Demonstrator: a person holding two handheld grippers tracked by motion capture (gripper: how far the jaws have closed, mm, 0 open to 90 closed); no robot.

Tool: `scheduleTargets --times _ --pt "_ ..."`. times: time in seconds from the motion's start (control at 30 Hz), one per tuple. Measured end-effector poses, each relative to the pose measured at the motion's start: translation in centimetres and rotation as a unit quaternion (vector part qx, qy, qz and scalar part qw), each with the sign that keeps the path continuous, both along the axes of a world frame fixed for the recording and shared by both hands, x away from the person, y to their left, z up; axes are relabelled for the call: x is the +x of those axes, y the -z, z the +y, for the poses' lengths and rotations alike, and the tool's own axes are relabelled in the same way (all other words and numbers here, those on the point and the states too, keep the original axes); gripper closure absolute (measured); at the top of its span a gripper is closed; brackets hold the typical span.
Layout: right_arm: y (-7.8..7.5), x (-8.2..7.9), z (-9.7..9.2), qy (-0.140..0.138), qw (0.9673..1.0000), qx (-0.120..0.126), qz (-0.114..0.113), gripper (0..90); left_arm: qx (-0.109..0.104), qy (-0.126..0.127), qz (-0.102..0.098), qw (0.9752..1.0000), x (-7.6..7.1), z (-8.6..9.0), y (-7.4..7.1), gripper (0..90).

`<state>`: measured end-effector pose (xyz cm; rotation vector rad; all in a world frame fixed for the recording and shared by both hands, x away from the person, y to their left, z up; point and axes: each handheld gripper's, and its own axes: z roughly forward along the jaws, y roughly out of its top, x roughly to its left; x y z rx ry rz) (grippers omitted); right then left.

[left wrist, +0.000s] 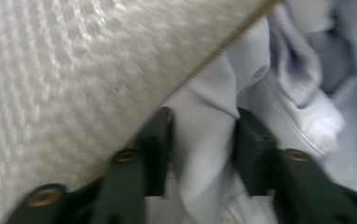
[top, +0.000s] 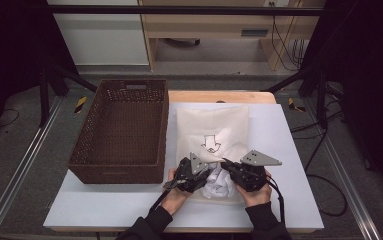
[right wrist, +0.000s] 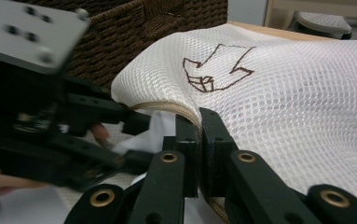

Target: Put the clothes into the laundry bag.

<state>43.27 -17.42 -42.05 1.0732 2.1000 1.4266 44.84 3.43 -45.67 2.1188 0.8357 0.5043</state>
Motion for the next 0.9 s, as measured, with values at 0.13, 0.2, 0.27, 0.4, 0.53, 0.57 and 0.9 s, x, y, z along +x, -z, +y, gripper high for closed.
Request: scheduleTargets --times 0.13,0.2,0.27,0.4,0.53,0.57,0.9 --pt "0.0 -0.1 -0.1 -0.001 1.0 0.0 -0.002 82.9 -0.014 0.026 0.006 0.9996 -1.9 2.0 -1.9 39.7" --pt "-0.2 -0.3 -0.1 -0.002 1.0 -0.002 -0.004 78.4 -0.005 0.026 0.001 0.9997 -3.1 3.5 -2.5 37.9" --pt "-0.2 -0.4 -0.1 -0.003 1.0 -0.003 -0.008 76.6 0.002 0.02 0.002 0.9998 -3.9 5.0 -2.4 37.2" --pt "-0.3 -0.8 0.1 -0.01 0.9999 -0.008 -0.011 65.9 -0.003 -0.001 0.047 0.9989 -4.3 8.1 0.0 38.4" --pt "-0.4 -0.9 0.3 -0.01 0.9998 -0.009 -0.015 56.8 -0.01 0.012 0.089 0.9959 -3.8 8.3 0.9 56.0" --pt "-0.6 -1.1 0.4 -0.009 0.9998 -0.011 -0.017 49.4 -0.007 0.01 0.09 0.9959 -3.8 8.3 1.2 63.1" --pt "-1.7 -4.0 -1.4 -0.022 0.9997 -0.009 -0.007 41.6 0.004 0.012 0.077 0.9969 -3.9 8.4 1.1 82.4"
